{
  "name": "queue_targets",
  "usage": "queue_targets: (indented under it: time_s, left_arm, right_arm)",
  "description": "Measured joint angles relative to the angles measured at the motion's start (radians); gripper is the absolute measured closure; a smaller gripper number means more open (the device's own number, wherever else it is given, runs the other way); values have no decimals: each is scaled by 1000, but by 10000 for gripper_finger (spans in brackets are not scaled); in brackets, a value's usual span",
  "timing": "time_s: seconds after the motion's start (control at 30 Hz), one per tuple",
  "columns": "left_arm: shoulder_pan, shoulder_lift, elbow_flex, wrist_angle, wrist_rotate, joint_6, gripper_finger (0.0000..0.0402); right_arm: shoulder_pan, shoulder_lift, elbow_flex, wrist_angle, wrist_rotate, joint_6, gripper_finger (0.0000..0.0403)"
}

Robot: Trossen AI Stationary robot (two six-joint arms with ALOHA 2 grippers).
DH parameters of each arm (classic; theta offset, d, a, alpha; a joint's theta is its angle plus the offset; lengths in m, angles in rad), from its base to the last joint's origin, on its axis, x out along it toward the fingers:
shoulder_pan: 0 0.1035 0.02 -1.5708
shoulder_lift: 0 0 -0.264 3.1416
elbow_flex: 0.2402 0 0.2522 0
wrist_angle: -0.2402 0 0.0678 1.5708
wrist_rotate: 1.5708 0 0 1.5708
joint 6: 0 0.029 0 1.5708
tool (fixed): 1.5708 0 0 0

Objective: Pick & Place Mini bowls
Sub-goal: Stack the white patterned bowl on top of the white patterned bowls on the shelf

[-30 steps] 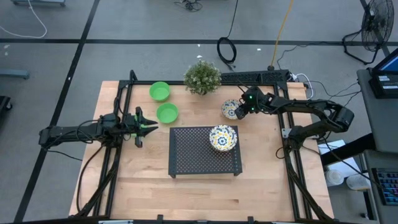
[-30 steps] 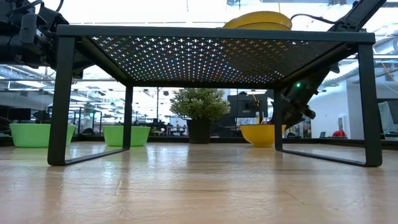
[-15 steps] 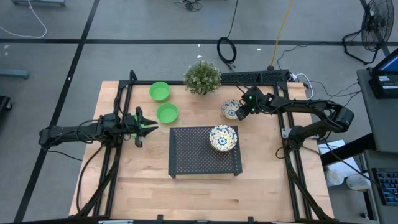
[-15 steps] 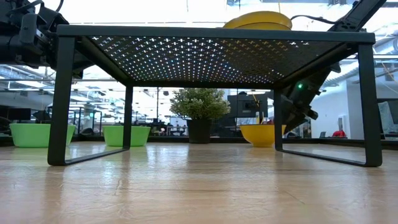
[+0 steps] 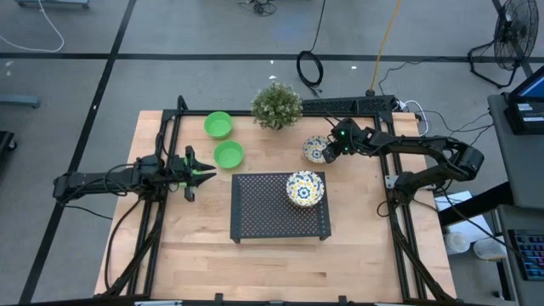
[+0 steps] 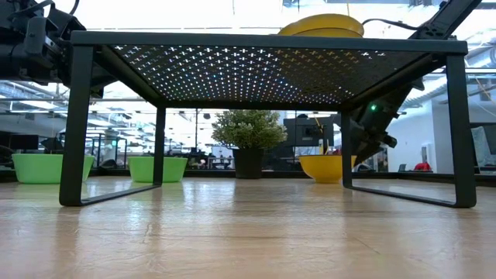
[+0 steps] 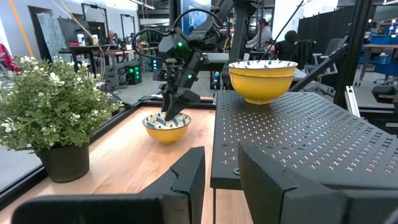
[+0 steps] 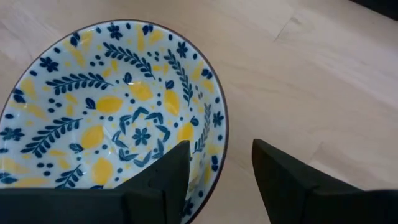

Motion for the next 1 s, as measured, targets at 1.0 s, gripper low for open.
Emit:
queue_targets:
  time_s: [1.0]
  left_arm:
    - [0,0,0,0,0,0,302]
  right_arm:
    - [0,0,0,1,-2,-8,259]
